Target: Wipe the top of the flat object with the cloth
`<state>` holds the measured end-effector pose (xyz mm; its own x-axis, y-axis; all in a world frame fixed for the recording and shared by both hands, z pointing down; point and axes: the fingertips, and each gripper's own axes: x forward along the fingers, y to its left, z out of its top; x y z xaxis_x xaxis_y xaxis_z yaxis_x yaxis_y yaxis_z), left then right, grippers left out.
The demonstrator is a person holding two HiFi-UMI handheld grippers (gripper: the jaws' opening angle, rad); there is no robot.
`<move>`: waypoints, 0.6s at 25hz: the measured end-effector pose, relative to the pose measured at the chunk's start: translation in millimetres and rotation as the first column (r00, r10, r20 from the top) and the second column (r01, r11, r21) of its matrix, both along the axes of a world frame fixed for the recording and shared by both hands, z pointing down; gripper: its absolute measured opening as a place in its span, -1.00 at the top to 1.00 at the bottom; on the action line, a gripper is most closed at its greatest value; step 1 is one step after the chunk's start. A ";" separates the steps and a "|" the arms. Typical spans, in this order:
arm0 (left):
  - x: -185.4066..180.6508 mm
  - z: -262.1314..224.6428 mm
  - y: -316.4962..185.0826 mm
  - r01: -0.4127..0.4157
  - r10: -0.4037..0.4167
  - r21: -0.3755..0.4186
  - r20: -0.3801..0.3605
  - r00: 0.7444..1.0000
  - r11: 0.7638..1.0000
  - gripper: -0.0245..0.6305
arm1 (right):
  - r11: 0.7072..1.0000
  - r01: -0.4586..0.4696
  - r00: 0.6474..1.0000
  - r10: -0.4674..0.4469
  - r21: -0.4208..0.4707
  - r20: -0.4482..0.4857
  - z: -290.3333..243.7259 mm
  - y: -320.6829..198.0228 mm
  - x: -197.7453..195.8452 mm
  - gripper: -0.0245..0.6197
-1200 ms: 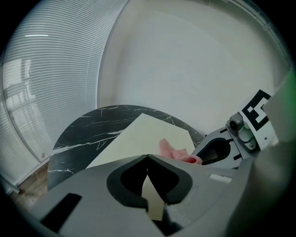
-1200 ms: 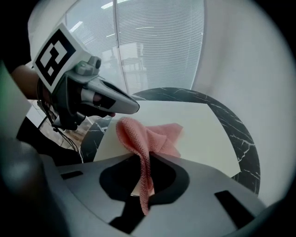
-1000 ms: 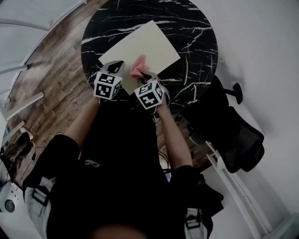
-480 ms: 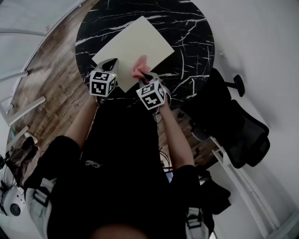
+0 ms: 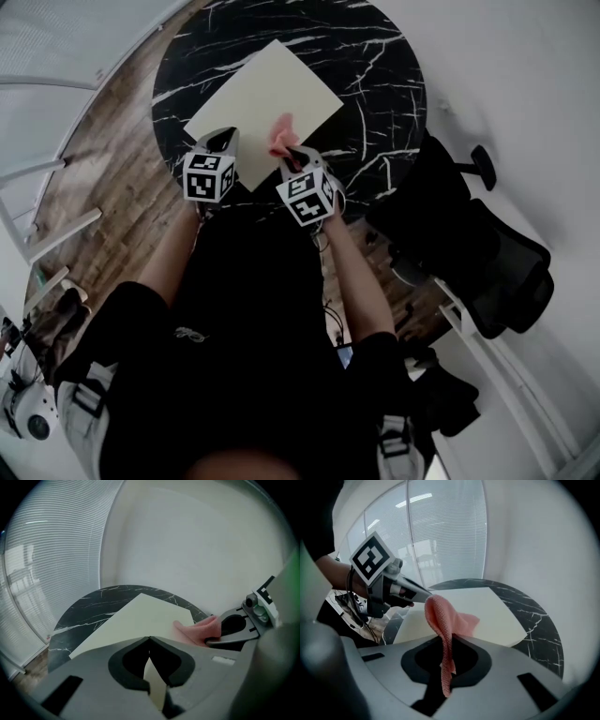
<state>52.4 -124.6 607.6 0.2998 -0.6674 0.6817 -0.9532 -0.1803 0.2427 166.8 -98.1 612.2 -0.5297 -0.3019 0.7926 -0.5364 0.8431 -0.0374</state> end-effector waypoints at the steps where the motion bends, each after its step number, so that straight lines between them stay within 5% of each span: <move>1: -1.0 -1.9 -0.8 0.003 -0.003 0.002 0.000 1.000 1.000 0.93 | 1.000 -0.005 1.000 0.004 0.021 0.015 -8.4 -5.8 -2.8 0.85; 7: -11.5 -15.3 -10.7 0.025 -0.024 0.033 -0.005 1.000 0.999 0.93 | 0.987 -0.032 0.997 0.020 0.156 0.077 -55.7 -55.8 -19.5 0.85; 15: -42.6 -20.5 -12.6 0.061 -0.060 0.037 -0.021 0.998 0.997 0.93 | 0.976 0.003 0.999 -0.013 0.216 0.045 -74.3 -104.8 -56.6 0.85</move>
<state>9.7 -137.1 587.1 0.2715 -0.7099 0.6499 -0.9576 -0.1318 0.2561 110.2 -202.9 537.9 -0.5675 -0.4588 0.6837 -0.5315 0.8383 0.1213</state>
